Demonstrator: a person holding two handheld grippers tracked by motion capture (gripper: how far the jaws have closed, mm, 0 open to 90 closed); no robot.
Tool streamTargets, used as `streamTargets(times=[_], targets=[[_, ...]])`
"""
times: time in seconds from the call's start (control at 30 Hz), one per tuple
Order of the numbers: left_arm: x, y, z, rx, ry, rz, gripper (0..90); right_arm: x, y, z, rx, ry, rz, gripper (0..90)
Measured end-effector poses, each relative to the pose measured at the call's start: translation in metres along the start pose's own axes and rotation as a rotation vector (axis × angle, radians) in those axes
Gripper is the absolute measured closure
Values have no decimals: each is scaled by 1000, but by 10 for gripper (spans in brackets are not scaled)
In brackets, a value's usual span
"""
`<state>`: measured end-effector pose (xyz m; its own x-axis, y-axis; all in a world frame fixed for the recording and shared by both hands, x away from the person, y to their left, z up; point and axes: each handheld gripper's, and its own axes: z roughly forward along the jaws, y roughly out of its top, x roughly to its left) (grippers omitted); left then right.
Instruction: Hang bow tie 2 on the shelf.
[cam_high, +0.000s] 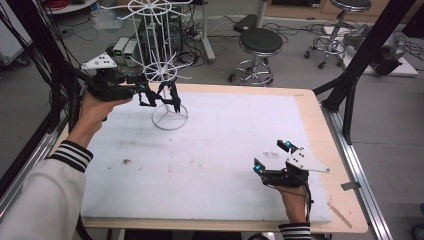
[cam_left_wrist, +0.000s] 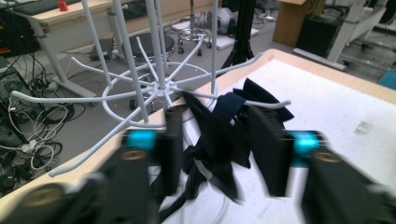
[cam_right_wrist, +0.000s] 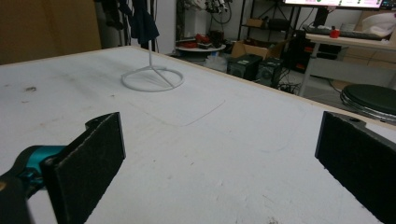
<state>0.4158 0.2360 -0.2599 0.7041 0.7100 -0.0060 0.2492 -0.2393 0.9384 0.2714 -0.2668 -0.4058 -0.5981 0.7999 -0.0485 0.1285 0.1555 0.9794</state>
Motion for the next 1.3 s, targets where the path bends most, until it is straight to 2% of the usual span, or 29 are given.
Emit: streamTargets(times=[0.17, 0.3, 0.4, 0.6, 0.73, 1.0, 1.13, 1.3], targets=[[-2, 1, -2, -40, 3, -9, 284, 0, 1, -2, -8, -4, 2, 8], [-5, -3, -10, -108, -6, 6, 195, 0, 0, -4, -3, -10, 6, 8], [-8, -11, -17, -153, -15, 9, 176, 1, 1, -5, -7, -17, -10, 8], [-17, -36, -33, -211, -17, 34, 172, 3, 2, -6, -16, -22, 5, 9], [-22, -52, -43, -226, -13, 50, 172, 3, 1, -6, -5, -22, 17, 8], [-41, -85, -59, -249, -3, 84, 172, 6, 2, -6, -30, -17, 8, 9], [-49, -104, -67, -271, 6, 81, 172, 7, 2, -7, -40, -14, 16, 9], [-60, -125, -73, -292, 7, 82, 171, 8, 3, -11, -54, -18, -1, 8]])
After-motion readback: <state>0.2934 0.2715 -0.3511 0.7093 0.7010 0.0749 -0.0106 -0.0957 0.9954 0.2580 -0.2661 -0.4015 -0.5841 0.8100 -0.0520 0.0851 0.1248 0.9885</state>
